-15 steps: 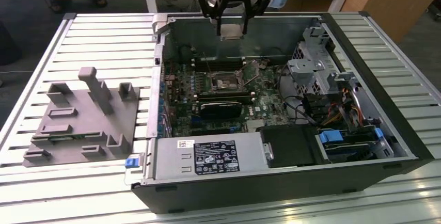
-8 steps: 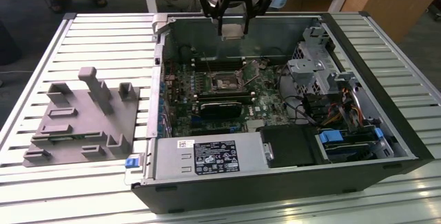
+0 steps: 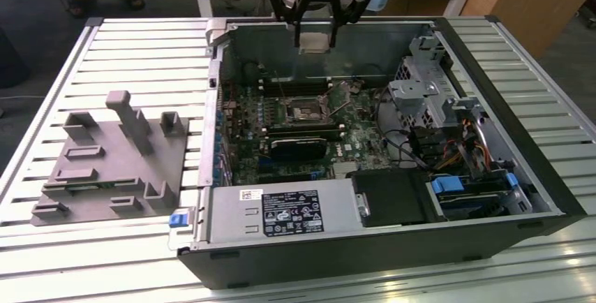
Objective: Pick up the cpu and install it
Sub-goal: 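Place the cpu into insertion slot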
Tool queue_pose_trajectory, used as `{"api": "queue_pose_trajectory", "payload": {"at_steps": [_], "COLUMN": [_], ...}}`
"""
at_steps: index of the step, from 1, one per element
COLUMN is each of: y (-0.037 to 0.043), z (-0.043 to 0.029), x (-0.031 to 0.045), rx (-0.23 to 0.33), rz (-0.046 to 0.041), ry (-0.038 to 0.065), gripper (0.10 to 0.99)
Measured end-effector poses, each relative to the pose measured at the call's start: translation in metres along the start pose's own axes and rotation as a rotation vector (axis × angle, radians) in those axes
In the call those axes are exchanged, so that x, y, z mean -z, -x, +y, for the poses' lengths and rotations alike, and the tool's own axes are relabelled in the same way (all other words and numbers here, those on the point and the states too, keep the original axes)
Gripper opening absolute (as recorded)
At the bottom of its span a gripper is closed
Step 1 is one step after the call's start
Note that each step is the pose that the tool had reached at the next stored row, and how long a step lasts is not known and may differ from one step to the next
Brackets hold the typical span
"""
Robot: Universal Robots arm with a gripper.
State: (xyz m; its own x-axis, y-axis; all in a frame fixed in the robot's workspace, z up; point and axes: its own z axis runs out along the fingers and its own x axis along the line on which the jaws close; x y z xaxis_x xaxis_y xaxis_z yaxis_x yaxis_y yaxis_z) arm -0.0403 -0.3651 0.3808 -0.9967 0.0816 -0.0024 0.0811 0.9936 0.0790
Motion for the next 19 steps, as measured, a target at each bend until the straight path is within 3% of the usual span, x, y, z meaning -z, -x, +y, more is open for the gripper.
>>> {"api": "queue_pose_trajectory", "payload": {"at_steps": [19], "y": [0.0], "z": [-0.0002], "x": [-0.0026], "rx": [-0.33], "rz": [-0.0266], "ry": [-0.001], "gripper": [0.541]}}
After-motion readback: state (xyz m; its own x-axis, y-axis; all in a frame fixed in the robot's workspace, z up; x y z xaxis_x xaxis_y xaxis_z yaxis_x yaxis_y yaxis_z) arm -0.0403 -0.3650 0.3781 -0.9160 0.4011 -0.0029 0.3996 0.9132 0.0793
